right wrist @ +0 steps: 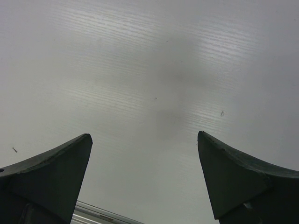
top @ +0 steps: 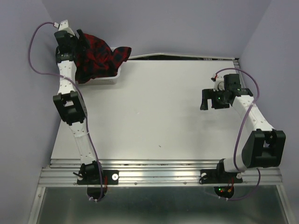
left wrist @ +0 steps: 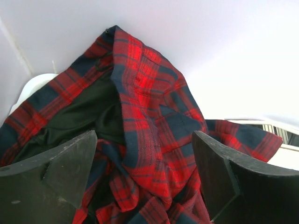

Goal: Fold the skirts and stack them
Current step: Grab the skirt from the pile

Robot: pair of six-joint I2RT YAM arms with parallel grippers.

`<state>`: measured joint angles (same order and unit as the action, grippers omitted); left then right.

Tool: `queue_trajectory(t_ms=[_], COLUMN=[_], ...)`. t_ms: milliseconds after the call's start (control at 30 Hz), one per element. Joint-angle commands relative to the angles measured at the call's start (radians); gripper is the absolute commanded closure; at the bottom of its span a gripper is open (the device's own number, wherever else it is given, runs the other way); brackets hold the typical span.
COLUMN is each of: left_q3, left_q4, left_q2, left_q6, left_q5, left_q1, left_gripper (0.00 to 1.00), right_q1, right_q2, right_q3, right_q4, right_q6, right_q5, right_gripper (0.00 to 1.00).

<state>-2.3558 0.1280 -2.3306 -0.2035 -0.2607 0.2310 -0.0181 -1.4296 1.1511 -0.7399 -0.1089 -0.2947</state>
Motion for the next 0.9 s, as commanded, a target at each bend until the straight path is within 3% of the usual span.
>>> queue_trajectory(t_ms=[0,133,367,467,600,633,700,867], left_q3=[-0.011,-0.019,-0.042,-0.042,-0.049,-0.053,-0.071,-0.122], left_q4=[-0.016,-0.013,-0.01,-0.01,-0.016,-0.019,-0.019,-0.056], left_q2=[-0.002,-0.032,-0.061,-0.073,-0.082,-0.079,-0.064,0.101], left_q6=[0.012,0.033,-0.04,-0.04,-0.028,-0.019,-0.014,0.018], left_q5=[-0.047,-0.048,-0.023,-0.023,-0.052,-0.064,-0.095,-0.13], left_q1=[0.004,-0.01,-0.013,-0.013,-0.013,-0.013,-0.013,-0.016], left_gripper=[0.1,0.18,0.16,0.21,0.54,0.74,1.0,1.0], right_q1=[0.0,0.0,0.0,0.0,0.0,0.0,0.0,0.0], right_q2=[0.009,-0.003,-0.023,-0.025,-0.026,-0.026,-0.028,-0.022], right_q3=[0.033,0.03,0.056,0.056,0.052,0.052,0.052,0.07], right_q4=[0.034,0.034,0.033,0.033,0.033,0.034,0.034,0.034], right_q6=[-0.018,-0.017,-0.008,-0.009,-0.014,-0.015,-0.015,-0.018], right_q5=[0.014,0.017,0.006,0.009,0.012,0.012,0.014,0.019], right_gripper=[0.0,0.0,0.0,0.0,0.0,0.0,0.0,0.0])
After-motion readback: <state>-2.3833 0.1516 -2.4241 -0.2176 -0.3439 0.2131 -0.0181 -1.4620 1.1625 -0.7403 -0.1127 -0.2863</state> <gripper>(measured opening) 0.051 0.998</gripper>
